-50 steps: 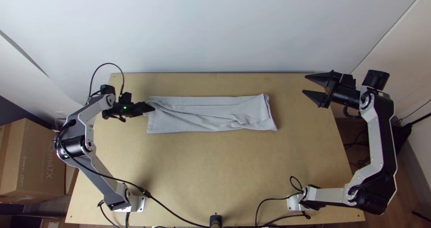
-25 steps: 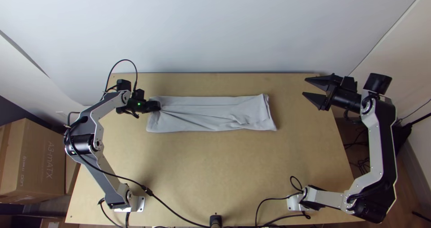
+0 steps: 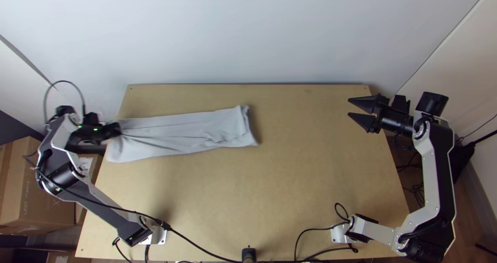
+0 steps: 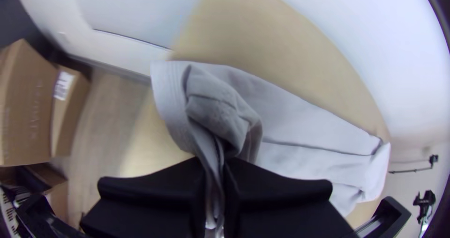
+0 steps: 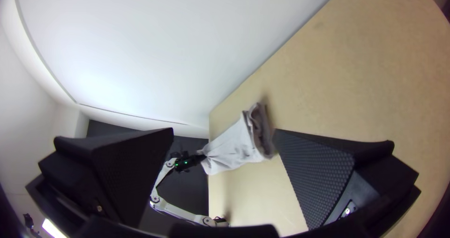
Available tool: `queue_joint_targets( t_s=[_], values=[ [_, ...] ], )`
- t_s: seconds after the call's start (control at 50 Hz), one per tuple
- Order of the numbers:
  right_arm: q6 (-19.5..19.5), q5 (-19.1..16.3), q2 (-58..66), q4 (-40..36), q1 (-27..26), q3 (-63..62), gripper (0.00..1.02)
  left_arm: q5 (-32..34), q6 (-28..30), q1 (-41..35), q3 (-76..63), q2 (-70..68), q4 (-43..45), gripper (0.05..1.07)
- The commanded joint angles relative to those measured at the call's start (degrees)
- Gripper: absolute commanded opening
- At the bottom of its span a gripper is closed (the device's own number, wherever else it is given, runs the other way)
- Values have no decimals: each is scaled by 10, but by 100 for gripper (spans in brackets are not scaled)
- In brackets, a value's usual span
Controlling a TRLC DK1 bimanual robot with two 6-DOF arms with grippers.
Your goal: Fold the t-shirt
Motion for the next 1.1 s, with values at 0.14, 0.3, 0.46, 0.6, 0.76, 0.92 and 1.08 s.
queue_joint_targets(
  t_s=[0.14,0.3,0.46,0.6,0.76,0.92,1.08],
  values=[
    [-20,15,-23,0,17,-29,98,-151,84,-32,25,-129,-24,7],
    [-20,18,-29,0,21,-24,98,-284,94,-136,-31,-199,-17,7],
    [-20,19,-39,-1,21,-24,98,-386,55,-273,-61,-229,-17,7],
    [-20,19,-52,-1,19,-30,98,-451,16,-382,-61,-218,-19,7],
    [-20,21,-68,-1,18,-46,98,-480,-31,-484,-22,-178,-46,7],
    [-22,21,-82,-1,18,-66,98,-480,-90,-553,58,-123,-101,7],
    [-25,22,-91,-1,19,-80,98,-479,-157,-604,172,-65,-172,7]
  ],
)
